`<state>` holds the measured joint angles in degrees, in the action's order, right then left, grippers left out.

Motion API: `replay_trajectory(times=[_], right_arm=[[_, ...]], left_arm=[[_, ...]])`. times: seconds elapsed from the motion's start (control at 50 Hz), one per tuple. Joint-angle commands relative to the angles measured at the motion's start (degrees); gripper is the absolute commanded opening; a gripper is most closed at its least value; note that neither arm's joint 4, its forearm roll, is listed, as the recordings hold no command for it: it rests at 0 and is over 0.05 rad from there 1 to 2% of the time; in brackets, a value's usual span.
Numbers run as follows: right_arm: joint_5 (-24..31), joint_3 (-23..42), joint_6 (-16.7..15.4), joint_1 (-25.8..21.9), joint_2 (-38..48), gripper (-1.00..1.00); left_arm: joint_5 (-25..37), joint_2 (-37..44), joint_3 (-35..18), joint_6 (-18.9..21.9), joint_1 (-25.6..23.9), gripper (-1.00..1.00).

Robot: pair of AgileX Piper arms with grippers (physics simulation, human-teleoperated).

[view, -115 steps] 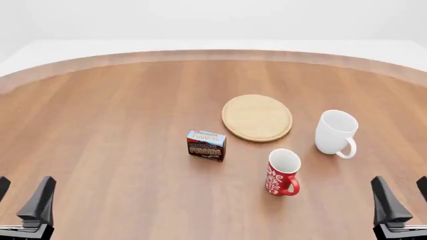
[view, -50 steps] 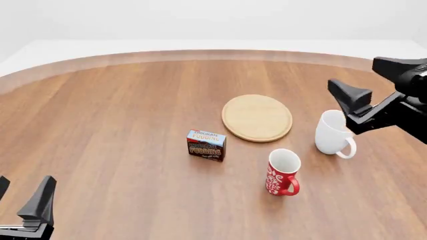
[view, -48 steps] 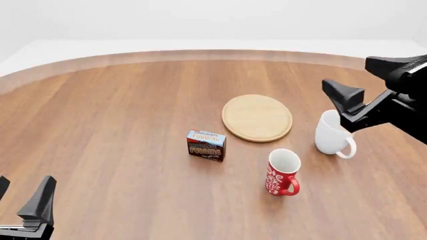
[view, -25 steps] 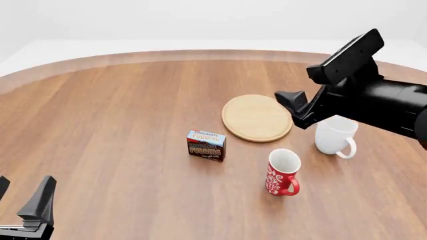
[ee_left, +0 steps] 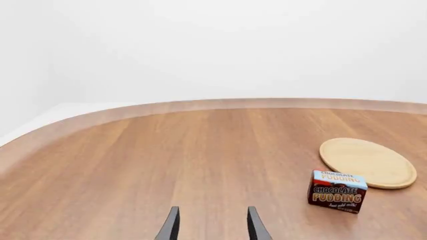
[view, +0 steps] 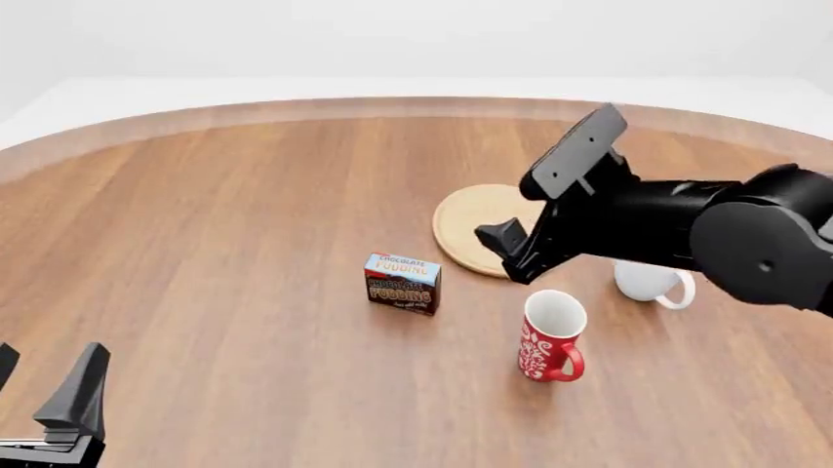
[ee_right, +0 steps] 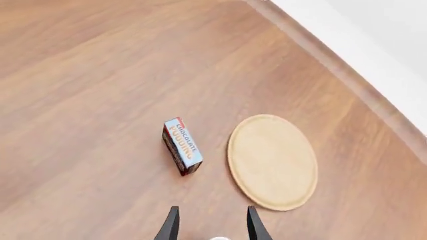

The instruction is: Put the chocolate pudding to the left of the plate.

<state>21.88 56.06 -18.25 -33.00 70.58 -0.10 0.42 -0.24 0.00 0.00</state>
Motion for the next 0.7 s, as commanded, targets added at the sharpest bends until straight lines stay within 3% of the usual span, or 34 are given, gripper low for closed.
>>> replay_trajectory(times=[0.02,0.28,0.7], right_arm=[[0.6,1.0,1.4,-3.0,3.8,1.00],[2.1,3.8,1.1,-4.6,8.2,1.00],[-1.2,2.2,4.2,-7.1,13.0,1.00]], left_arm=[[0.0,0.0,0.0,0.0,0.0,1.00],[0.0,0.0,0.0,0.0,0.0,1.00],[0.0,0.0,0.0,0.0,0.0,1.00]])
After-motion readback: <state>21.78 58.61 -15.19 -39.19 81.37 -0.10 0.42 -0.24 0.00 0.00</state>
